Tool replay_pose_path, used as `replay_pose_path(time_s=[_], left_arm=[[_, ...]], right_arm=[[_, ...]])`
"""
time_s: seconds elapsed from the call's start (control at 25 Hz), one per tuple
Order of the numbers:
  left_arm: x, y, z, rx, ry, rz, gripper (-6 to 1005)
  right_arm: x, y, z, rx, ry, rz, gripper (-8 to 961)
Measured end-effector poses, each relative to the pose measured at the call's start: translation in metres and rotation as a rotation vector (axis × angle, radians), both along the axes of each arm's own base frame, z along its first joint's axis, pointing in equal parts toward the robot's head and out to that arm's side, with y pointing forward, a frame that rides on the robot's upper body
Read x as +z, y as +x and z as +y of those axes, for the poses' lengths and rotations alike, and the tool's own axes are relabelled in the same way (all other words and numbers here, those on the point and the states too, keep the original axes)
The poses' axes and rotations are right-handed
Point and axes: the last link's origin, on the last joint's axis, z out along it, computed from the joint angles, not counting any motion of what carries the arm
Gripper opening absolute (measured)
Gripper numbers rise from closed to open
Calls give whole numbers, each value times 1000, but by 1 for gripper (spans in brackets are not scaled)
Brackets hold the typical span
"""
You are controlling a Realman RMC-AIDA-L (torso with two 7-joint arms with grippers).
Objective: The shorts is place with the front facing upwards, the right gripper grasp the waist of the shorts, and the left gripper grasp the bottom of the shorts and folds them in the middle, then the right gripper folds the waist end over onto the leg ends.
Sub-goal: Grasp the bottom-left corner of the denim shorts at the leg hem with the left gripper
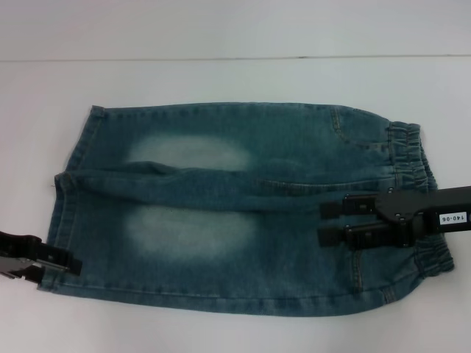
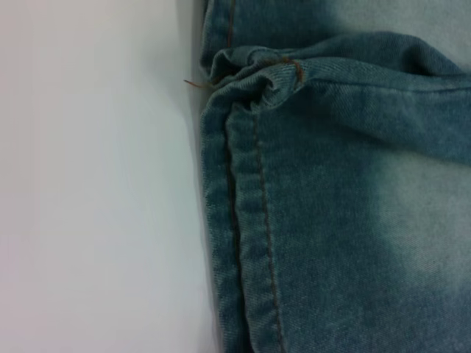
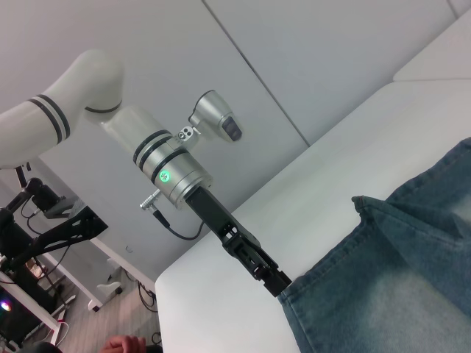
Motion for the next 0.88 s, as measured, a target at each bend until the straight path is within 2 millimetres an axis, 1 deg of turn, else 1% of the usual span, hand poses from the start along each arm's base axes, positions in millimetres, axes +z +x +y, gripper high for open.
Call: replay_pose_path(time_s=[0.4,0.88], left_arm=[[-2,1,0,-6,-14,8,873],[0,1,4,-14,-2,18,872]], right_arm=[[-1,0,0,0,0,2,824],[-2,0,-1,2,-3,3,825]])
